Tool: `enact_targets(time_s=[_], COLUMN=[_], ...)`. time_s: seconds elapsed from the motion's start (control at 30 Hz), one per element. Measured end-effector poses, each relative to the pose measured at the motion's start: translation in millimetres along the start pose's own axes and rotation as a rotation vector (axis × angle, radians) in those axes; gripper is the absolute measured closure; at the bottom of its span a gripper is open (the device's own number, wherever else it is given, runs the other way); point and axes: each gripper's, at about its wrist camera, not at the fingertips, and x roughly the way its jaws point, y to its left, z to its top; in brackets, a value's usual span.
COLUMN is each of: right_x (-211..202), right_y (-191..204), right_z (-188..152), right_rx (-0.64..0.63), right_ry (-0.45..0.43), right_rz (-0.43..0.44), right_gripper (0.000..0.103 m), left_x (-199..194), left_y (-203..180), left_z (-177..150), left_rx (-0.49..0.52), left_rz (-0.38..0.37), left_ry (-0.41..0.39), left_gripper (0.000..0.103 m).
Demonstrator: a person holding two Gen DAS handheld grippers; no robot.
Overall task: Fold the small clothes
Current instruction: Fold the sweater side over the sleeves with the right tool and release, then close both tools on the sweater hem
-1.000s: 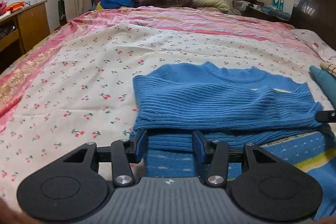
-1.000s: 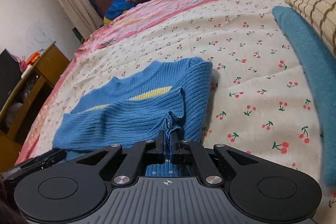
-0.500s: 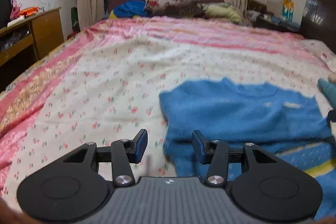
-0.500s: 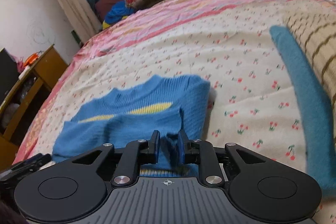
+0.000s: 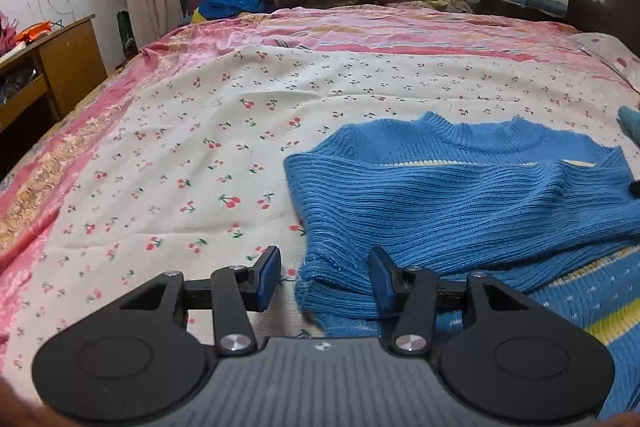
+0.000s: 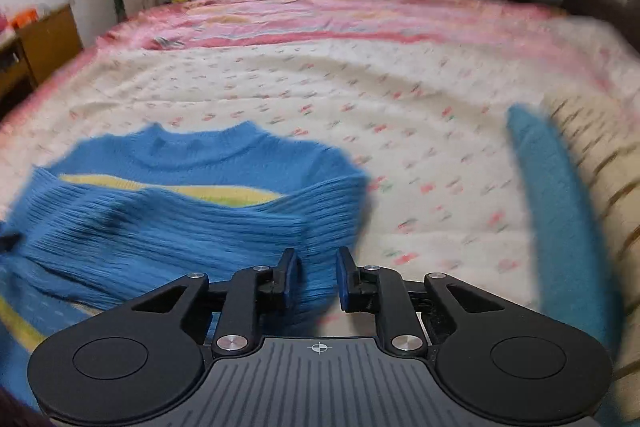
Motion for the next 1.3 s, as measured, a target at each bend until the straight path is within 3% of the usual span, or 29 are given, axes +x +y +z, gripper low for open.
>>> enact_targets(time_s=[0.07,0.23,0.37,0.47,0.7,1.07,1.3], right_x=[-6,-29,-15,8,-34,-109,-138], right_y=[-3,10,30,24,24,-8,-22], right_z=[3,10,6,-2,-13,-98,-148], right_rx=[-0.009,-0.012,-0.079,-0.057,-0.078,-0.034,0.044], right_ry=[-0.014,-0.104,-0.064,0.036,-0.020,0.140,0.244], right_rz=[-0.033,0.072,0.125,0.126,0.140,0.197,0.212], right_gripper=[0.082,0.082,0.082,0.082,0.081,0.079,0.079], left_x=[-6,-15,1,9,-26,-108,-133], left_y=[1,-9,-18,-14,-4,6,12], left_z=[4,18,15,5,-2,-86,-127], left_rx=[-0.004,0.012,0.034,0.048,0.006,-0.032,-0.066], left_rz=[-0.005,-0.026,-0.016,0.004,-0.024,-0.154,-0.178], left_ry=[-0.009,-0.075,-0.024,0.014,-0.001,0.132,0.218], left_gripper=[0.049,0.049,0.049,0.048,0.049,0.049,0.050])
